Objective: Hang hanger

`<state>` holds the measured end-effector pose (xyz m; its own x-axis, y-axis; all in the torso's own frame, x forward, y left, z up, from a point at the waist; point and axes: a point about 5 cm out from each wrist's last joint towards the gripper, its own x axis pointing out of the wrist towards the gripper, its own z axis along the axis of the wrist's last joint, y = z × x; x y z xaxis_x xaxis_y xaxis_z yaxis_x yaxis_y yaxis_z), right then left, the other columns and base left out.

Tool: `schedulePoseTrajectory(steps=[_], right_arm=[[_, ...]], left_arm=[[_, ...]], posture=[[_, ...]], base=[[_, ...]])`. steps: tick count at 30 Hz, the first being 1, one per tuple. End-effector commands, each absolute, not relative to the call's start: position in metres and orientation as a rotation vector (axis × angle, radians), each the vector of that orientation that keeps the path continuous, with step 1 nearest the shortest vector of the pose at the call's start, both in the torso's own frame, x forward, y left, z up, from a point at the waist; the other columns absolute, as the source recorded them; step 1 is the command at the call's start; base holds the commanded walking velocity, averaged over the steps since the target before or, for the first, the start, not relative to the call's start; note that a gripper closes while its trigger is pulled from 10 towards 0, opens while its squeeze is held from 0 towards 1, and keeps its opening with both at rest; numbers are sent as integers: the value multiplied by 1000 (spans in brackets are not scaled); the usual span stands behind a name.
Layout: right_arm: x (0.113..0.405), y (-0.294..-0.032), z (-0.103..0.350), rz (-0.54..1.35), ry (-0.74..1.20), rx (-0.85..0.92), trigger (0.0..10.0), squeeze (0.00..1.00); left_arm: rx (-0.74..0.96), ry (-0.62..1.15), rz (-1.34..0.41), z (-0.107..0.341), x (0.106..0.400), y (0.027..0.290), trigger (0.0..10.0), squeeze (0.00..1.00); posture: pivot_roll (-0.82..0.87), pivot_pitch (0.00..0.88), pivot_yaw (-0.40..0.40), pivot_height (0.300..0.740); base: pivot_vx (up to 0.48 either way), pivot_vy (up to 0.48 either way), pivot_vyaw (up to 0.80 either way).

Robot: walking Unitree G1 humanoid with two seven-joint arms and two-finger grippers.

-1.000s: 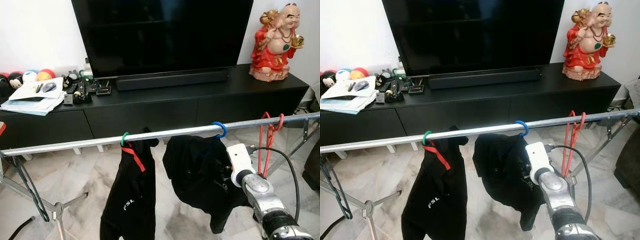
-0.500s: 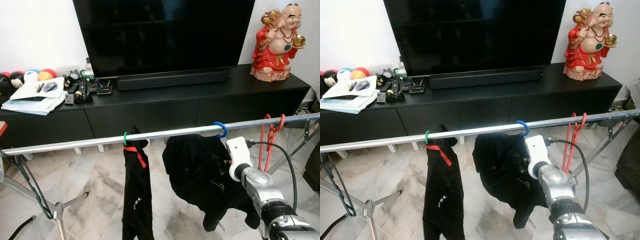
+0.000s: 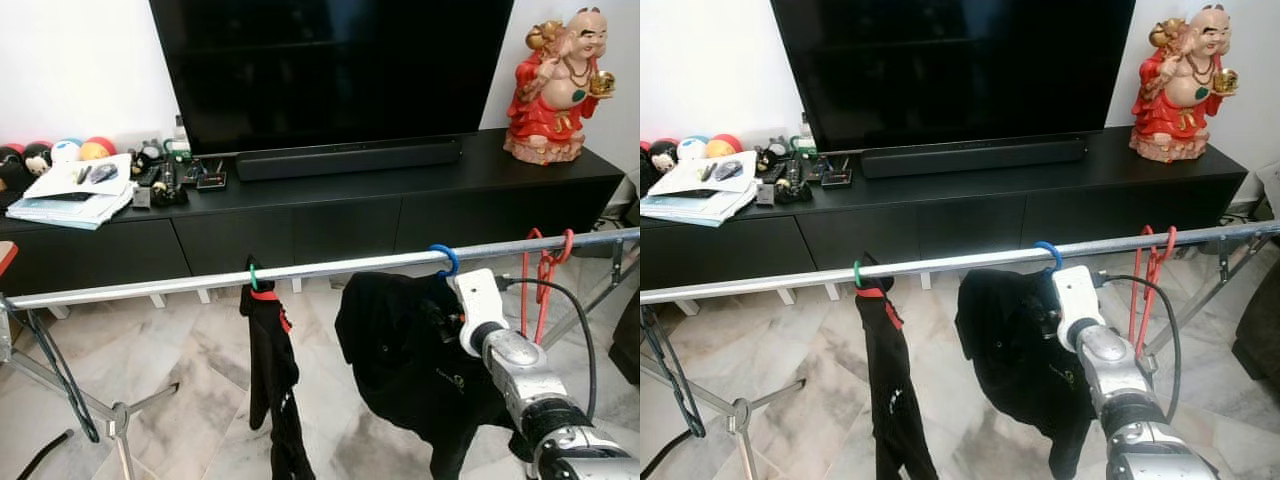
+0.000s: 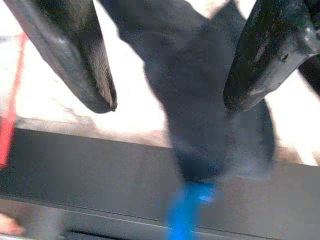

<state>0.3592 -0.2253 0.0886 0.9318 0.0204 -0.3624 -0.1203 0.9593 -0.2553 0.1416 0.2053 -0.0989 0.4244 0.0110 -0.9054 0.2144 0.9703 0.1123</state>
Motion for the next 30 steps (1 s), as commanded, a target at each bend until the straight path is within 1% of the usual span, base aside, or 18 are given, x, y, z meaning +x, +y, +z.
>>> schedulePoseTrajectory(steps=[1,7,10,16,20,23,26,30], right_arm=[[363,-228,95,36,350,-315,10000,0],[361,-227,90,33,369,-307,10000,0],[358,-223,84,63,403,-254,10000,0],[355,-210,75,162,440,-182,10000,0],[354,-209,73,173,450,-164,10000,0],[354,-207,73,182,443,-147,10000,0],[358,-204,80,194,393,-111,10000,0],[359,-204,83,189,366,-107,10000,0]], left_arm=[[240,1165,-138,-102,133,206,10000,0],[245,1167,-147,-102,134,206,10000,0],[248,1167,-153,-102,134,204,10000,0],[245,1166,-177,-104,136,186,10000,0],[246,1165,-187,-105,137,180,10000,0],[253,1169,-181,-104,136,187,10000,0],[261,1172,-174,-103,135,195,10000,0],[265,1171,-173,-103,136,198,10000,0]], posture=[[44,0,61,740],[44,1,64,740],[45,0,65,740],[48,0,66,740],[49,0,67,740],[50,0,68,740],[49,0,69,740],[49,0,69,740]], base=[[0,0,0],[0,0,0],[0,0,0],[0,0,0],[0,0,0],[0,0,0],[0,0,0],[0,0,0]])
